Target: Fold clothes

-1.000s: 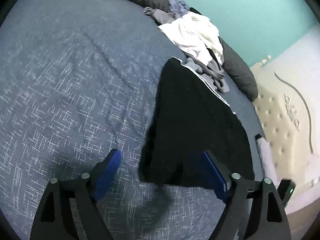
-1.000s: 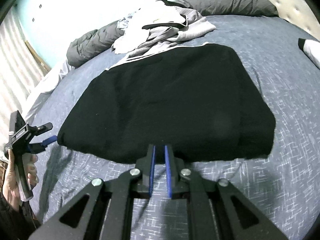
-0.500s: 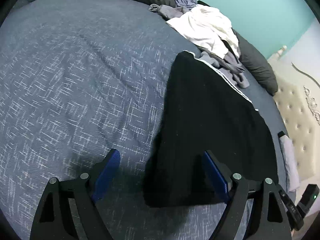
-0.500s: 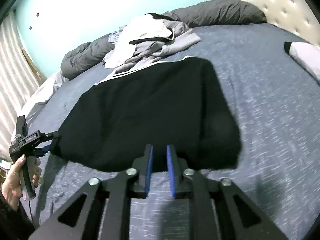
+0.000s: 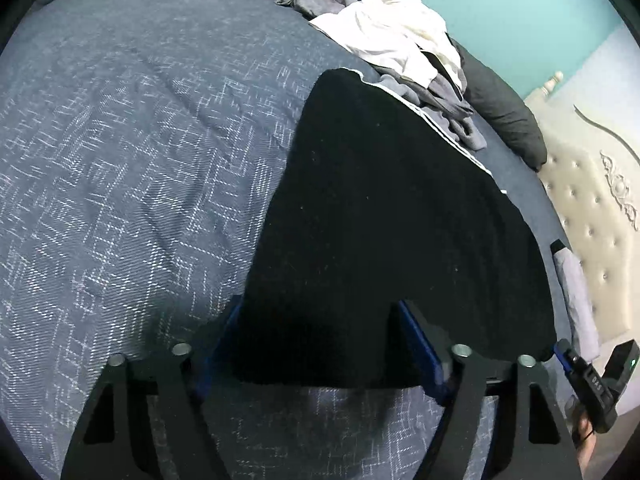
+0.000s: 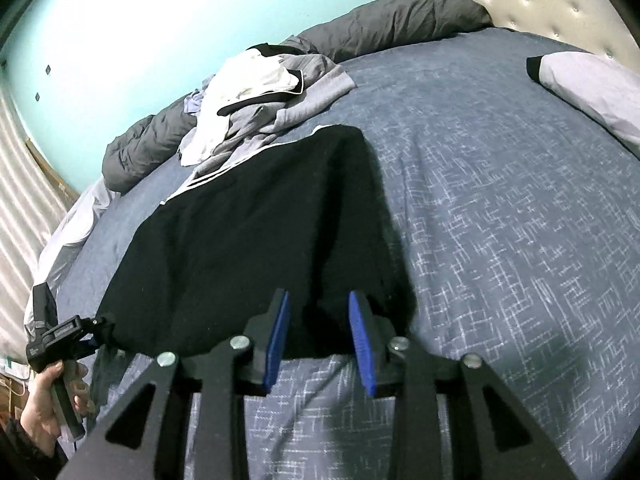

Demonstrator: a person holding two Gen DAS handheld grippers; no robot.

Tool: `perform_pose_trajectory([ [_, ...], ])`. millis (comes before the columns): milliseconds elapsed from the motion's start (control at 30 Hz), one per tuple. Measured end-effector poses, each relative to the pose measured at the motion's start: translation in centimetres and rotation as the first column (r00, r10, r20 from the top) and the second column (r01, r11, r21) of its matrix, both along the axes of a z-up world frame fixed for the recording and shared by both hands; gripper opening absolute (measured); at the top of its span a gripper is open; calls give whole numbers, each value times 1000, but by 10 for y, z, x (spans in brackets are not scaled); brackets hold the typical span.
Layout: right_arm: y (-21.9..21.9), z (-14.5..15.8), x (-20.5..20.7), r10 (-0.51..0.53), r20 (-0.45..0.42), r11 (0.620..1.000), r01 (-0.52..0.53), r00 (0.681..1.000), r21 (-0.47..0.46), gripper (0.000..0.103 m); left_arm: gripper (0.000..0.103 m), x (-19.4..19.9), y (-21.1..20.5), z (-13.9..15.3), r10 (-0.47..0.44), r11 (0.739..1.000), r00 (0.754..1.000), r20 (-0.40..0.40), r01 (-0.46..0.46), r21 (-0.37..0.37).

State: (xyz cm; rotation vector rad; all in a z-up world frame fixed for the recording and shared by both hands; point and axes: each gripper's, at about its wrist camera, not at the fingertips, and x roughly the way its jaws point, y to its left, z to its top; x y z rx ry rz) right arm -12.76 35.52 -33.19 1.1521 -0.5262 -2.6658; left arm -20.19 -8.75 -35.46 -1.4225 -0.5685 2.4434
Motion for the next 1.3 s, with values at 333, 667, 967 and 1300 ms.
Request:
perform_pose_trajectory([
  [333, 26, -5, 2, -64, 1, 998, 64, 998, -28, 31, 27, -3, 8, 15, -5, 999, 998, -67, 8, 47],
  [667, 51, -10, 6, -104, 19, 991, 105, 994, -82, 31, 19, -7, 44, 75, -60, 996, 979, -194, 71, 49],
  [967, 70, -11, 11, -136, 26, 982, 138, 990, -125, 31, 17, -9, 171, 131, -274, 959, 917, -292, 285, -4],
  [1300, 85, -12, 13, -164, 43, 974, 169, 985, -152, 31, 19, 24, 346, 51, -572, 819, 812, -118, 558, -133],
])
